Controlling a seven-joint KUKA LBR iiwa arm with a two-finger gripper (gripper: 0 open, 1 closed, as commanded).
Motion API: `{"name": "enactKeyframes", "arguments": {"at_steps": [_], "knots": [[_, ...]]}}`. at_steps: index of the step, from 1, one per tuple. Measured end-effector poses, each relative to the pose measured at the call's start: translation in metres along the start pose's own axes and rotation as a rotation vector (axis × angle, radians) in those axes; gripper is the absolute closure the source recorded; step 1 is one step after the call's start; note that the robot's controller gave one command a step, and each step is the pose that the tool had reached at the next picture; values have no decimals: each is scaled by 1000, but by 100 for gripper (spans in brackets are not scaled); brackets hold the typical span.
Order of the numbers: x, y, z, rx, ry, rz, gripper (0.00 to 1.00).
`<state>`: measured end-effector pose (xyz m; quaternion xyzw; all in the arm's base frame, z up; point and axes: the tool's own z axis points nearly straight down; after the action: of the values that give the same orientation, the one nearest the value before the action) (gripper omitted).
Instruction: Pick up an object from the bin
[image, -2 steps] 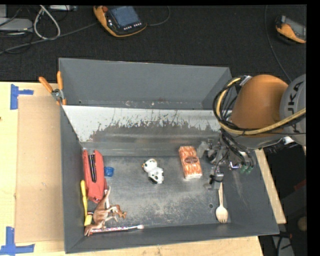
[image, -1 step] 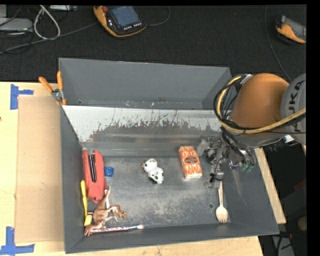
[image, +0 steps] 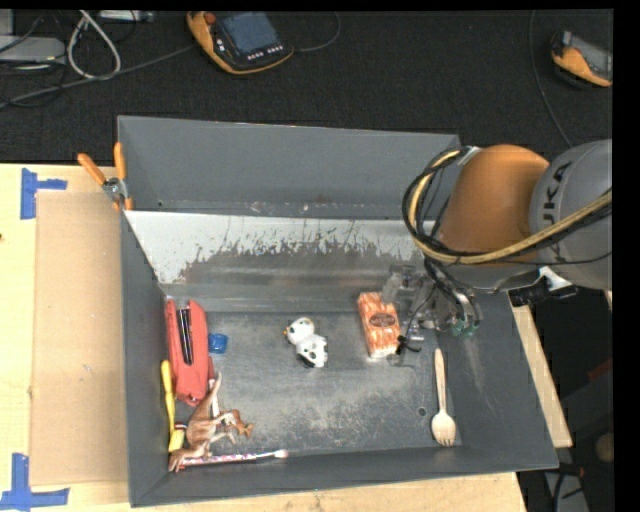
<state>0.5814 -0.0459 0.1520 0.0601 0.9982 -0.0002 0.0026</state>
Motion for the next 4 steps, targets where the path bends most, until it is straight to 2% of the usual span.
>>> {"name": "enactKeyframes", "arguments": {"at_steps": [1, 2, 3, 4], "knots": [[21, 37, 22, -1, 8, 148, 0], [-5, 66, -15, 0, 4, 28, 0], [0, 132, 0, 0, 14, -18, 0], [-10, 133, -8, -3, 7, 0, 0]]}}
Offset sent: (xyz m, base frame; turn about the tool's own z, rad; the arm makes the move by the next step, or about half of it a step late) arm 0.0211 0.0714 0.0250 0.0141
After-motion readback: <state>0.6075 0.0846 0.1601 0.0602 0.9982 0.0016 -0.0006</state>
